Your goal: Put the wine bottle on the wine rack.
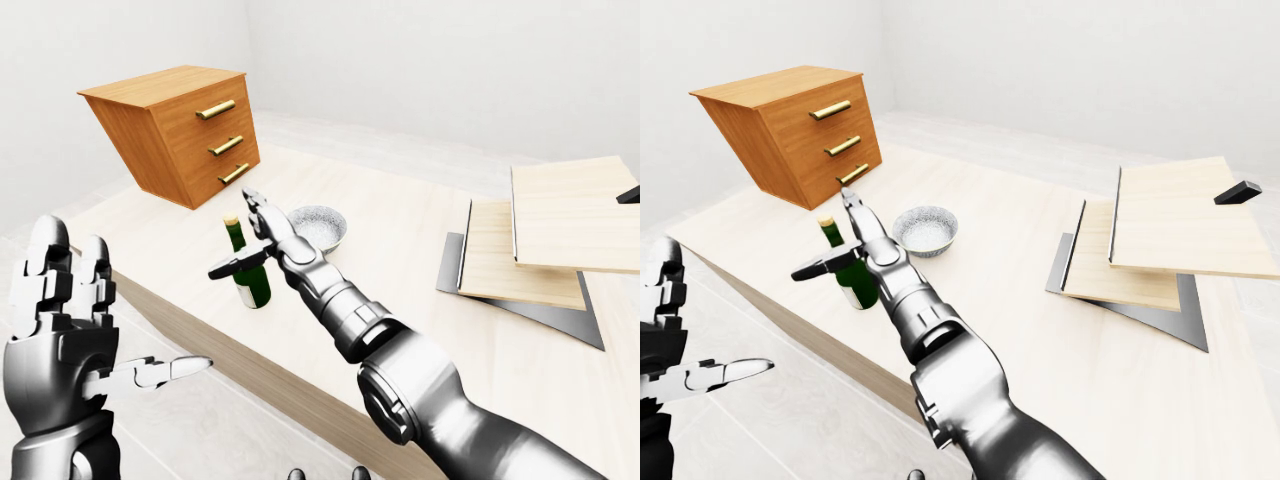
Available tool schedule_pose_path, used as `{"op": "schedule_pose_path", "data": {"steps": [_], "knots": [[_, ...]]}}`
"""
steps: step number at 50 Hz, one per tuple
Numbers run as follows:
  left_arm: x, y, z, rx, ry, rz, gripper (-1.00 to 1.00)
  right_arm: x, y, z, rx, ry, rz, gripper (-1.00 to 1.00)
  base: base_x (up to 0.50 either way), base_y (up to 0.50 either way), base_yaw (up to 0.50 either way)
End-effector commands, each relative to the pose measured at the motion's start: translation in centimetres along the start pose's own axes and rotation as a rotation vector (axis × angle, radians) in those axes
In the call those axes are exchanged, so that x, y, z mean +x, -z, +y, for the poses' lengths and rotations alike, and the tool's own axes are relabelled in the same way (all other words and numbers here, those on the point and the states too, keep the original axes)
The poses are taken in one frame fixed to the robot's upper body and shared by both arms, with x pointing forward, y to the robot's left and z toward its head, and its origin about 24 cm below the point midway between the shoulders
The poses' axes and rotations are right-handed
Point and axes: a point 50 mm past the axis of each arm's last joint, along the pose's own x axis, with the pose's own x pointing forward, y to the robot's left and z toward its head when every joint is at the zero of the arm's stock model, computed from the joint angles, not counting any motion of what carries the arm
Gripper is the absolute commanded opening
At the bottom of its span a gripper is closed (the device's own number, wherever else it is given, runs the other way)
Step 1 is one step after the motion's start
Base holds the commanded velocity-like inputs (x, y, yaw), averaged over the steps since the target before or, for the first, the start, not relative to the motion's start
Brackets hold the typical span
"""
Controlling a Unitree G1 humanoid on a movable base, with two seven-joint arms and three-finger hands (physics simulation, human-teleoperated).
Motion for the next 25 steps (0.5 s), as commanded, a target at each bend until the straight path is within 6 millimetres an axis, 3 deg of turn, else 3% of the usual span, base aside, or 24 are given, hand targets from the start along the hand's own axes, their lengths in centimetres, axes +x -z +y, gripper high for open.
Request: {"op": "schedule_pose_path", "data": {"steps": [1, 25], "knots": [[-0.03, 0.20, 0.04, -0.002, 0.000, 0.009, 1.00, -0.06, 0.52, 0.14, 0.020, -0.039, 0.026, 1.00, 0.00, 0.00, 0.00], [-0.07, 0.46, 0.04, 0.000, 0.001, 0.022, 1.00, -0.09, 1.03, 0.04, 0.033, -0.041, 0.054, 1.00, 0.00, 0.00, 0.00]]}}
